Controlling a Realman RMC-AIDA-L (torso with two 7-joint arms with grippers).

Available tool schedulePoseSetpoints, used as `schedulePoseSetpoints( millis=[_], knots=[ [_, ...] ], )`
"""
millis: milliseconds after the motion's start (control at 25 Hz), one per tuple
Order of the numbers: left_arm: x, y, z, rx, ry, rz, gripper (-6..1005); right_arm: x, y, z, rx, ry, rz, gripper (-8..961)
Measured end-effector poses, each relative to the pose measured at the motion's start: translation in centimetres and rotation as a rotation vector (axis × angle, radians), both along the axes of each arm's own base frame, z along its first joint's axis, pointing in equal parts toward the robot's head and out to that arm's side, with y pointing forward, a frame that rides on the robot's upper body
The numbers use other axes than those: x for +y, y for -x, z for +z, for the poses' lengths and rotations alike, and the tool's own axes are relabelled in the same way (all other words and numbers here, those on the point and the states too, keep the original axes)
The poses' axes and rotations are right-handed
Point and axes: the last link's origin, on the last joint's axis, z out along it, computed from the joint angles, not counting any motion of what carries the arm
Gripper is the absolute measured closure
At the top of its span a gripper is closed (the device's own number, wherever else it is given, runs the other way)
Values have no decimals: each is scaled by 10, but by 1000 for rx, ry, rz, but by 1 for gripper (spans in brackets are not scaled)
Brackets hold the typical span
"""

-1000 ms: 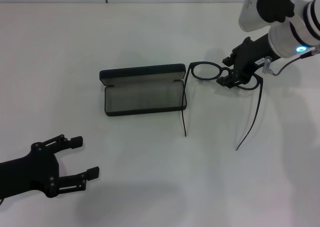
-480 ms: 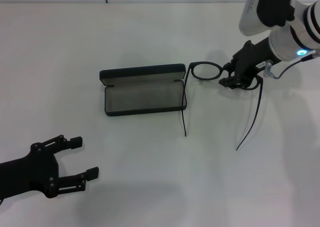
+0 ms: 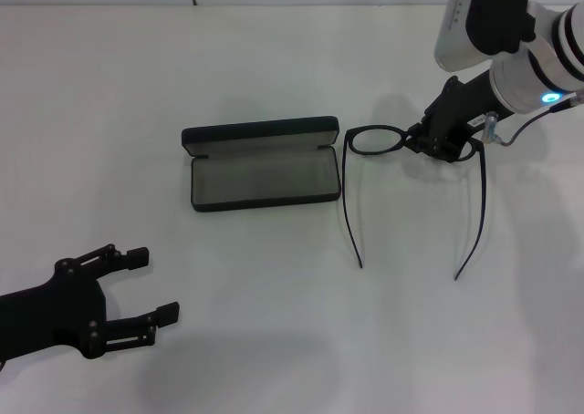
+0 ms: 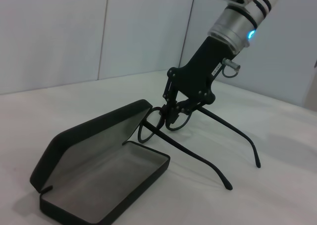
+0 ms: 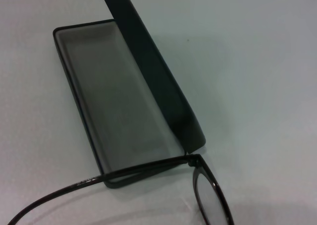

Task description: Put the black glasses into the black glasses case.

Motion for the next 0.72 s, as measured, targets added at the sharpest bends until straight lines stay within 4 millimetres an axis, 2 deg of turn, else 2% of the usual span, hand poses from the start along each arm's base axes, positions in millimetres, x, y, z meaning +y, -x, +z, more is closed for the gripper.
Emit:
schedulePoseSetpoints(
  millis=[80,280,720],
  knots=[
    [0,0,0,1,0,1,209,0,1,0,0,2,2,846],
    [0,1,0,0,2,5,212,0,2,4,5,8,1,850],
    [-2,1,0,-5,2,11,220,-4,-4,36,118,-25,-75,859]
  ],
)
